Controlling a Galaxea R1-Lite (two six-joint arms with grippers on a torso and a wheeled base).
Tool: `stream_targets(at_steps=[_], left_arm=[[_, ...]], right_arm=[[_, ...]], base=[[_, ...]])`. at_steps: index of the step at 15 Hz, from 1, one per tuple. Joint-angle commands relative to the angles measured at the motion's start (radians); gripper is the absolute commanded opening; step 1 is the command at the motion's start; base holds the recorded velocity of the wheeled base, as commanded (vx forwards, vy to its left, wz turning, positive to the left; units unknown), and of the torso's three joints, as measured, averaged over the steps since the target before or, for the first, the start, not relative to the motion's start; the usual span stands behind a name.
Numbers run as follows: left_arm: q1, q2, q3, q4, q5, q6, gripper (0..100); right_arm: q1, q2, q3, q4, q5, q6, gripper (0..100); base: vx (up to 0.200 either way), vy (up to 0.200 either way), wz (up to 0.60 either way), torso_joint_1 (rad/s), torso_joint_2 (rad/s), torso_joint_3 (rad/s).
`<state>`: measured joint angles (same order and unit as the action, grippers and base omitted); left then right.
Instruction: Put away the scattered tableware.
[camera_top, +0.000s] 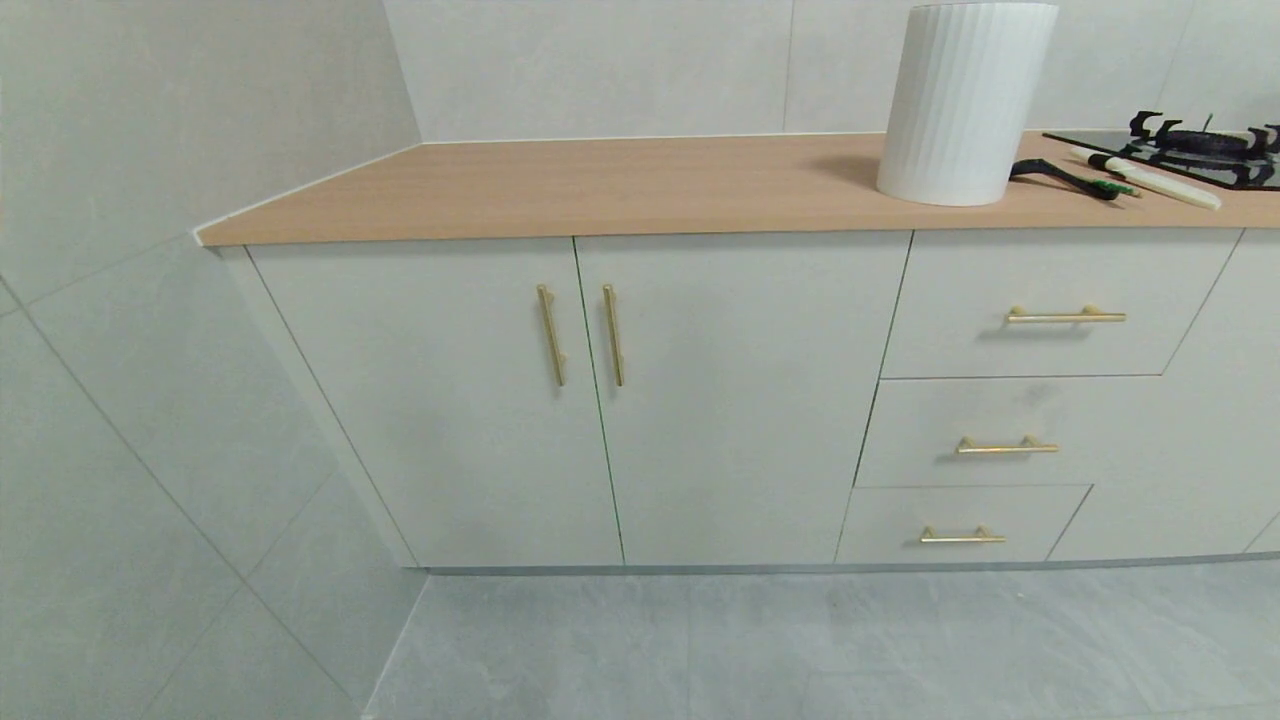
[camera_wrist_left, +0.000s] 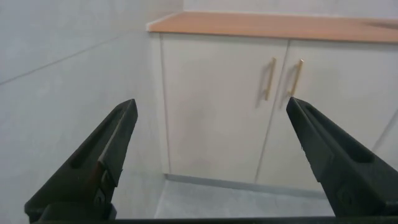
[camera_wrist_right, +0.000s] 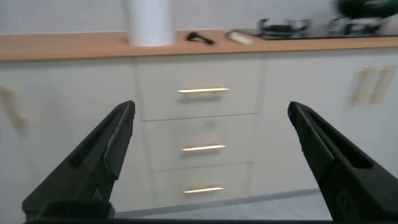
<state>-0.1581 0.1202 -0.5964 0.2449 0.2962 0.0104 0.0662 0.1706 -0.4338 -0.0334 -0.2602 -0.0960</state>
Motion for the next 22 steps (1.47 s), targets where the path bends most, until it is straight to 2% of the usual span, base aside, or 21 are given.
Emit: stream_targets(at_steps=[1, 4, 5, 6, 7, 9, 10, 11, 12, 14, 15, 18, 20, 22], left_arm=[[0.042, -0.024, 0.009, -0.001, 0.018, 0.0, 100], [0.077, -0.025, 0.013, 0.002, 0.038, -0.004, 100], [0.138, -0.08, 0.049, 0.005, 0.02, 0.013, 100], [0.153, -0.119, 0.081, 0.005, -0.012, 0.029, 100], [0.155, -0.119, 0.112, 0.002, -0.019, 0.026, 100], [0.155, -0.119, 0.19, -0.029, -0.028, 0.025, 100], [0.155, -0.119, 0.256, -0.088, -0.048, 0.025, 100], [0.155, -0.119, 0.374, -0.219, -0.091, 0.025, 100], [0.155, -0.119, 0.446, -0.308, -0.117, 0.026, 100], [0.155, -0.119, 0.543, -0.398, -0.155, 0.029, 100], [0.155, -0.119, 0.563, -0.403, -0.158, 0.029, 100], [0.155, -0.119, 0.596, -0.388, -0.187, 0.028, 100], [0.155, -0.12, 0.596, -0.286, -0.187, 0.025, 100], [0.155, -0.119, 0.596, -0.283, -0.193, 0.019, 100]], right_arm=[[-0.059, -0.168, 0.076, 0.013, -0.001, -0.011, 100], [-0.063, -0.171, 0.125, 0.01, -0.028, -0.004, 100], [-0.065, -0.171, 0.195, 0.006, -0.03, 0.012, 100], [-0.065, -0.171, 0.248, -0.002, -0.03, 0.01, 100], [-0.063, -0.171, 0.293, -0.014, -0.024, 0.009, 100], [-0.063, -0.171, 0.397, -0.071, 0.091, 0.01, 100], [-0.063, -0.171, 0.434, -0.118, 0.151, 0.013, 100], [-0.063, -0.171, 0.434, -0.118, 0.196, 0.013, 100], [-0.065, -0.171, 0.434, -0.112, 0.208, 0.012, 100], [-0.063, -0.171, 0.434, -0.028, 0.253, 0.015, 100], [-0.063, -0.171, 0.434, 0.026, 0.259, 0.016, 100], [-0.063, -0.171, 0.434, 0.038, 0.268, 0.044, 100], [-0.063, -0.171, 0.434, 0.038, 0.28, 0.05, 100], [-0.063, -0.171, 0.432, 0.038, 0.279, 0.053, 100]], base=[[0.0, 0.0, 0.0, 0.0, 0.0, 0.0], [0.0, 0.0, 0.0, 0.0, 0.0, 0.0], [0.0, 0.0, 0.0, 0.0, 0.0, 0.0], [0.0, 0.0, 0.0, 0.0, 0.0, 0.0], [0.0, 0.0, 0.0, 0.0, 0.0, 0.0], [0.0, 0.0, 0.0, 0.0, 0.0, 0.0], [0.0, 0.0, 0.0, 0.0, 0.0, 0.0], [0.0, 0.0, 0.0, 0.0, 0.0, 0.0], [0.0, 0.0, 0.0, 0.0, 0.0, 0.0], [0.0, 0.0, 0.0, 0.0, 0.0, 0.0], [0.0, 0.0, 0.0, 0.0, 0.0, 0.0], [0.0, 0.0, 0.0, 0.0, 0.0, 0.0], [0.0, 0.0, 0.0, 0.0, 0.0, 0.0], [0.0, 0.0, 0.0, 0.0, 0.0, 0.0]])
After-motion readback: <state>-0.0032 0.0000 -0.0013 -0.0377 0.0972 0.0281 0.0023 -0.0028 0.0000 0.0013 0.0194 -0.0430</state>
